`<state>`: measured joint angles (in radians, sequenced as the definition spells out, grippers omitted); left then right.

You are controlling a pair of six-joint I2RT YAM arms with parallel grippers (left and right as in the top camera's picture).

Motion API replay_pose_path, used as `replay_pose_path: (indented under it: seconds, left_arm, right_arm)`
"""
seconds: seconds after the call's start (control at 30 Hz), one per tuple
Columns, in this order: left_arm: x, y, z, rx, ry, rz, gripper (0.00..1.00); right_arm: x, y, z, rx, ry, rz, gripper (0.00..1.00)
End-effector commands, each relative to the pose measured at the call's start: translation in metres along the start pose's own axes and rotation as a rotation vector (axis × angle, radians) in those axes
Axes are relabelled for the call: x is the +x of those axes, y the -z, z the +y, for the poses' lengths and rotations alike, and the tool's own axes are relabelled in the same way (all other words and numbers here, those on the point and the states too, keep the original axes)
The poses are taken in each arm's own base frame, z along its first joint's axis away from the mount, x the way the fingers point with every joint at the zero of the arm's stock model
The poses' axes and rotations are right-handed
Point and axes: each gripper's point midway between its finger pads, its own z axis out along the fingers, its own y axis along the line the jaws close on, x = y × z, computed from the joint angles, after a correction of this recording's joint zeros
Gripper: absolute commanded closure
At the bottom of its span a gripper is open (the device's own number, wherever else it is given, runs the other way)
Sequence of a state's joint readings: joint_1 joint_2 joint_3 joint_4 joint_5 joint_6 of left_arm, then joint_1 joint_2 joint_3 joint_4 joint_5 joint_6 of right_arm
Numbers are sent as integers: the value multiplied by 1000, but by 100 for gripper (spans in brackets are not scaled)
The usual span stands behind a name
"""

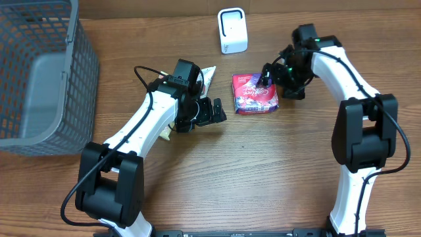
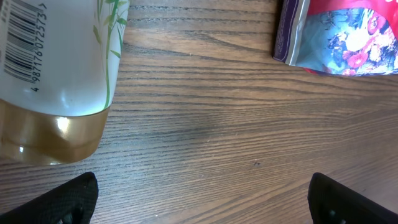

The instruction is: Scan the item barcode

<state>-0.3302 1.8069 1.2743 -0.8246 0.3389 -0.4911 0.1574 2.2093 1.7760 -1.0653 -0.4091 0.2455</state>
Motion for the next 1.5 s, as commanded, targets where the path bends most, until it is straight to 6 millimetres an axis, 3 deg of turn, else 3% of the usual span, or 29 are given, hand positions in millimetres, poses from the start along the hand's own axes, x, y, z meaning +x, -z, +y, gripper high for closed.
replay_pose_path:
  seconds: [0.0, 0.2, 0.27, 0.33, 0.37, 0.43, 0.6, 0.83, 1.03, 1.13, 1.23, 1.47]
  left_arm:
    - [0, -3, 1, -13, -20, 4, 0]
    - [0, -3, 1, -12, -20, 4, 0]
    - [0, -3, 1, -13, -20, 5, 0]
    - [0, -3, 1, -12, -20, 4, 0]
    - [0, -3, 1, -12, -20, 4, 0]
    - [0, -3, 1, -12, -20, 4, 0]
    - [-1, -3, 1, -13, -20, 4, 0]
    - [0, -3, 1, -13, -20, 4, 0]
    - [-1, -3, 1, -13, -20, 4, 0]
    - [0, -3, 1, -13, -21, 4, 0]
    - [-1, -3, 1, -13, -20, 4, 0]
    - [0, -3, 1, -12, -20, 4, 0]
  right_arm:
    - [4, -2, 5, 29, 58, -13, 2]
    - [20, -25, 7, 35, 78, 20, 20]
    - [23, -30, 5, 35, 65, 25, 31]
    - [24, -30, 5, 36, 64, 27, 50]
    - [23, -29, 8, 23, 62, 27, 74]
    - [19, -23, 17, -8, 68, 19, 96]
    - [-4, 1, 39, -36, 90, -50, 96]
    - [-65, 51, 85, -152, 40, -288, 96]
    - [-108, 77, 115, -289, -31, -468, 96]
    - [-128, 94, 140, -381, -36, -575, 96]
    - [-138, 94, 150, -393, -38, -635, 96]
    - [-153, 55, 157, -369, -45, -687, 96]
